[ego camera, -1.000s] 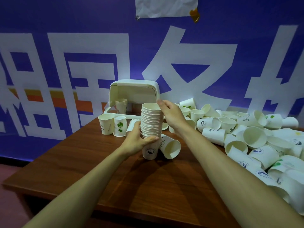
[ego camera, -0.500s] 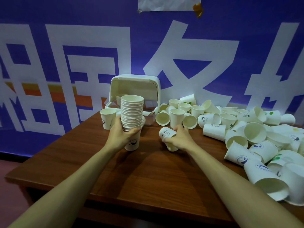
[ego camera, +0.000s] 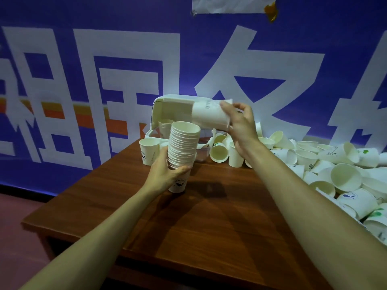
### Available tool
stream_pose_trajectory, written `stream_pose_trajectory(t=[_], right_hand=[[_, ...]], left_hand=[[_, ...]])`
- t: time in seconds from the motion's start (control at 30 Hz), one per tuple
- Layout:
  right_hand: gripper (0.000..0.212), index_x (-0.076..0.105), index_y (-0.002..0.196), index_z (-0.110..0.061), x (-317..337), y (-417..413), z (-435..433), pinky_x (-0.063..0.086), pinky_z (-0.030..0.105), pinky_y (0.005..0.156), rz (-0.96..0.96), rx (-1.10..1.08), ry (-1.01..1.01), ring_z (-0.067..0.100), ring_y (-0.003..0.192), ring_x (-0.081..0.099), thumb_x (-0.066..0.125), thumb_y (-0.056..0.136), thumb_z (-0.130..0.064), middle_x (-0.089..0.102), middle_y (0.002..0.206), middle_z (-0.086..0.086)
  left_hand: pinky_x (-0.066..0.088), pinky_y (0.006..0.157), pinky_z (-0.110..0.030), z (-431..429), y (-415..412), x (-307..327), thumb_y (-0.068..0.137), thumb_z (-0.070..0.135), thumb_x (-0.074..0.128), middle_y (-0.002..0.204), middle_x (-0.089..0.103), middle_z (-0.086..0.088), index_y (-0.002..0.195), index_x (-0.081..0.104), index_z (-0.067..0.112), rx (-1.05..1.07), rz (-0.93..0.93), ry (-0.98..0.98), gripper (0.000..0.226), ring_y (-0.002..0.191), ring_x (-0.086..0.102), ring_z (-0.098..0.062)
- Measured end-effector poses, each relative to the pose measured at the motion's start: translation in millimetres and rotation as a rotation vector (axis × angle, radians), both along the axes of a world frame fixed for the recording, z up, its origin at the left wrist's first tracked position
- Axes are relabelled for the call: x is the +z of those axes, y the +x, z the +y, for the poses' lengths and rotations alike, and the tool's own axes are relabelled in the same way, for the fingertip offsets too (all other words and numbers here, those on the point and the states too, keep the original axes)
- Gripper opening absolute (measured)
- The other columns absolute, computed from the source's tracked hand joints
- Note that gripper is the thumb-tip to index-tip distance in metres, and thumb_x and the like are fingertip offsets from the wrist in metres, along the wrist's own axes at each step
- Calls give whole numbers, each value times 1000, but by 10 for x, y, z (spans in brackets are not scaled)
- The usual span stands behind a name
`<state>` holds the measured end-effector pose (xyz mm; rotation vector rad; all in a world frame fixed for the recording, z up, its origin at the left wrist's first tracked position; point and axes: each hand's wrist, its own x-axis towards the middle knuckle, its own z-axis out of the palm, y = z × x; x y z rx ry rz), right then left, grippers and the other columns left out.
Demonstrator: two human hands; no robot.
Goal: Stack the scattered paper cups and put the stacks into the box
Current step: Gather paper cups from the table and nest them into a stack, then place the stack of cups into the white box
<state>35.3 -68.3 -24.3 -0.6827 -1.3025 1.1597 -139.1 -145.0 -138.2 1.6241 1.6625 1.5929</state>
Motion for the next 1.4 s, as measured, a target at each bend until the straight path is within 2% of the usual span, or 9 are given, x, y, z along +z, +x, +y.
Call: stream_pose_trajectory(t=[0.2,0.3,0.47,0.67,0.77,1.03,1.2,1.3,1.4], right_hand=[[47,61,117,-23,169,-155,-71,47,27,84,-684,-129,391,10,105,52,74,77,-45,58,120,-6],[52,59,123,-23,85,-207,-46,42,27,83,-802,-86,389,10,108,49,70,80,-49,55,127,-5],[51,50,136,-26,-149,-270,7,35,32,101,-903,34,411,18,131,42,39,95,-56,44,145,1],[62,28,149,-26,-106,-135,-21,26,41,112,-741,157,219,18,136,35,19,98,-59,33,154,1],[53,38,143,-18,-175,95,-46,33,27,98,-657,-23,213,15,129,43,31,100,-49,44,145,2],[41,54,128,-17,-543,1109,-24,41,24,87,-974,-141,90,10,106,53,59,92,-36,59,123,0],[54,47,135,-16,-669,1085,-193,50,35,96,-899,16,68,12,110,54,65,89,-37,54,127,4],[64,35,142,-15,-662,764,-270,51,38,95,-779,142,80,13,114,52,64,89,-37,48,134,2],[55,38,129,-16,-662,447,-212,56,41,84,-583,160,37,16,102,60,70,86,-26,55,125,5]], left_hand=[[46,87,-22,-12,108,53,69,31,83,110,58,16,127,49,28,-47,89,34,67,103,56,1],[44,77,-11,-4,143,55,72,32,81,108,58,20,128,49,28,-75,62,27,64,98,54,9],[43,76,-12,46,148,23,77,34,76,110,58,17,131,48,25,-67,4,12,61,97,54,6],[45,78,-14,117,229,-48,78,39,73,119,57,11,136,45,20,-62,-72,3,67,106,55,-4],[48,80,-15,138,369,-87,75,41,74,117,58,14,131,44,20,-86,-125,-10,67,104,57,-1],[42,77,-10,91,548,-1,84,26,70,112,51,13,126,38,21,-127,-85,-26,54,96,50,6],[51,91,-33,50,626,8,71,39,80,117,59,3,129,43,13,-104,-63,-33,73,106,58,-11],[50,84,-21,30,706,29,73,31,80,111,59,8,129,46,15,-92,-28,-8,68,98,57,-1],[50,73,-10,19,715,94,81,26,73,103,59,19,122,50,25,-152,-18,-2,47,96,58,5]])
